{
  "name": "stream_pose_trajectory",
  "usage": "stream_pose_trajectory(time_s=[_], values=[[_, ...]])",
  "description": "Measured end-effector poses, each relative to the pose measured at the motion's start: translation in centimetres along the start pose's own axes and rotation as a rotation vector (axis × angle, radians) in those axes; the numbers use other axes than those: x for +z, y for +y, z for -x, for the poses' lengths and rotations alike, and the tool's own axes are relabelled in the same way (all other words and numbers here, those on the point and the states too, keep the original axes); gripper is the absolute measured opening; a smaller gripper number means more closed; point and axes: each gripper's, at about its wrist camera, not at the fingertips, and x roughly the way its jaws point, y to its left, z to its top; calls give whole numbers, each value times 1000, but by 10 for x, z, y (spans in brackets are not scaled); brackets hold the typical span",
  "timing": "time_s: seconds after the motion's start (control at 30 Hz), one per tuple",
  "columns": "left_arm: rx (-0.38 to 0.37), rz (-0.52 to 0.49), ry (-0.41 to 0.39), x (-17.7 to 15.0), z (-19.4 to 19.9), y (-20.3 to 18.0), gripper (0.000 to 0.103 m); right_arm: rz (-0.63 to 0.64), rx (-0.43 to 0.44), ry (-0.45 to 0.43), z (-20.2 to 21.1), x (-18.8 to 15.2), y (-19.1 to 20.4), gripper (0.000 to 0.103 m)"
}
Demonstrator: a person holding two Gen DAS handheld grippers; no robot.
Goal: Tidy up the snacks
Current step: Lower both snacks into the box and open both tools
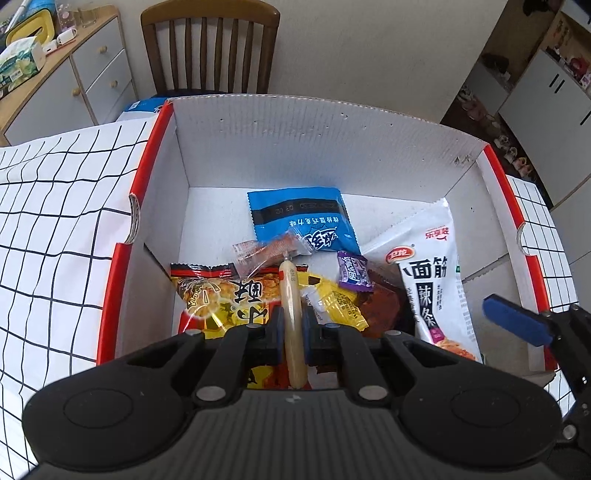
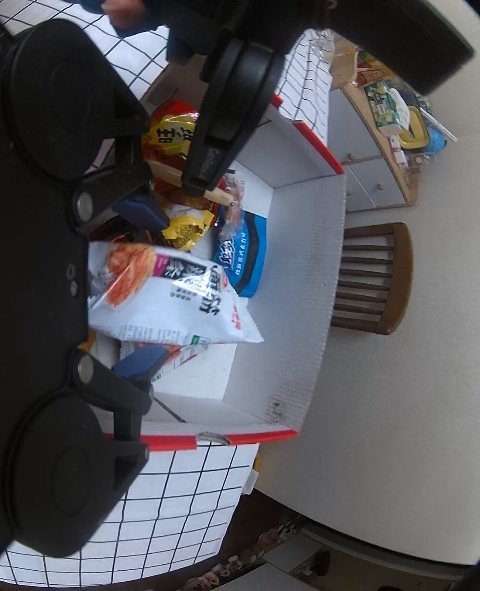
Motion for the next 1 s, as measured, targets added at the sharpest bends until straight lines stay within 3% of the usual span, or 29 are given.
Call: stream_pose_trajectory(time_s=[0.5,1.0], values=[[-40,20,-43,-8,28,5,10,-33,-8,-61,34,-2,-14,82],[-98,-30,-204,-34,97,2,11,-79,60,-188,98,-5,-14,85]])
